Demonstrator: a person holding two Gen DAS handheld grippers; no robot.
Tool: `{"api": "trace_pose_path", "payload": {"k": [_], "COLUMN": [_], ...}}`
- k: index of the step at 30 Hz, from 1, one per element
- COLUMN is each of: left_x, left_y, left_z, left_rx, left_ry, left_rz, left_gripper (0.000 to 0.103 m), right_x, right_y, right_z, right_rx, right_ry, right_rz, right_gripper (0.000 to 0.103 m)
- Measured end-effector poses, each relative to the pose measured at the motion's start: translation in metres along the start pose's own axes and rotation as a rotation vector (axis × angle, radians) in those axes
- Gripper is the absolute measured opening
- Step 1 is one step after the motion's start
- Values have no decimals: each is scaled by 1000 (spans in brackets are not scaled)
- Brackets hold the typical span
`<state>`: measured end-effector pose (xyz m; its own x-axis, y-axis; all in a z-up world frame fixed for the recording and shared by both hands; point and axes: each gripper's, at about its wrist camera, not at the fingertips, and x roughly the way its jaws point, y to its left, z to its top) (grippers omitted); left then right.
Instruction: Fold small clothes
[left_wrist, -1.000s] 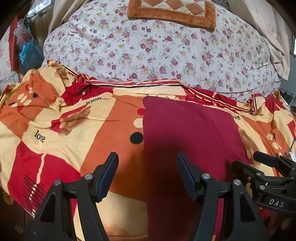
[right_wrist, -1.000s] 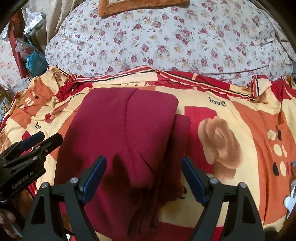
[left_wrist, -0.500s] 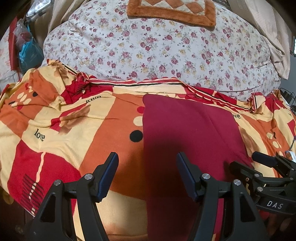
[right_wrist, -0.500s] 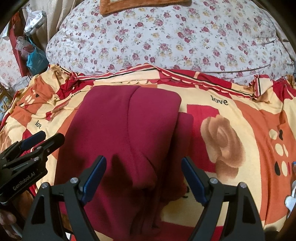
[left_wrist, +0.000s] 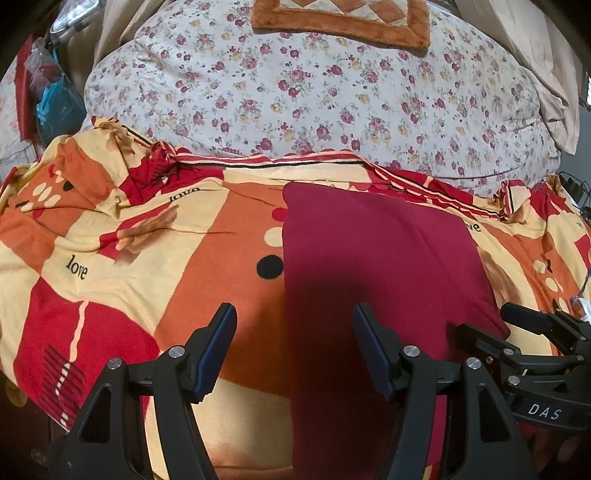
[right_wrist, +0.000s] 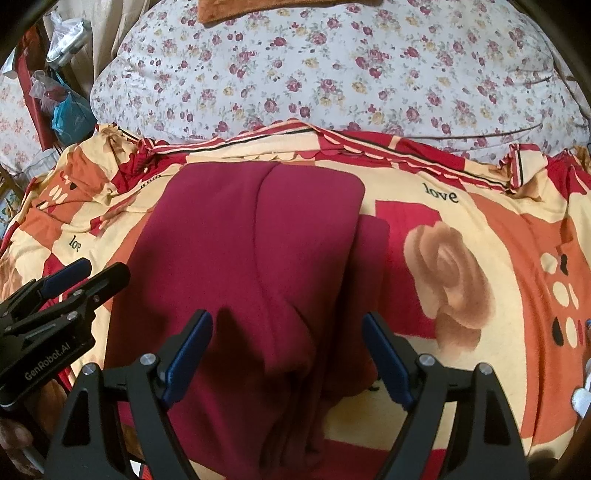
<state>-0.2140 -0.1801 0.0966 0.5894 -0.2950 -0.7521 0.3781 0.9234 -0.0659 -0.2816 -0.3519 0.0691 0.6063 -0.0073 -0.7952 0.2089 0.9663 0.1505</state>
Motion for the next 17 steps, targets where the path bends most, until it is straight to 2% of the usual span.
{"api": "trace_pose_path", "payload": {"k": [14,17], "left_x": [0,1], "left_y": [-4,-4], "left_z": [1,3], "left_rx": [12,14], "left_ry": [-12,-4], "left_rz": [2,-17], "left_gripper": [45,45], "right_x": [2,3], "right_y": [4,3], "right_z": [0,0], "right_rx": [-9,-8], "right_ry": [1,1], "right_rz": [6,16], "right_gripper": [86,86]}}
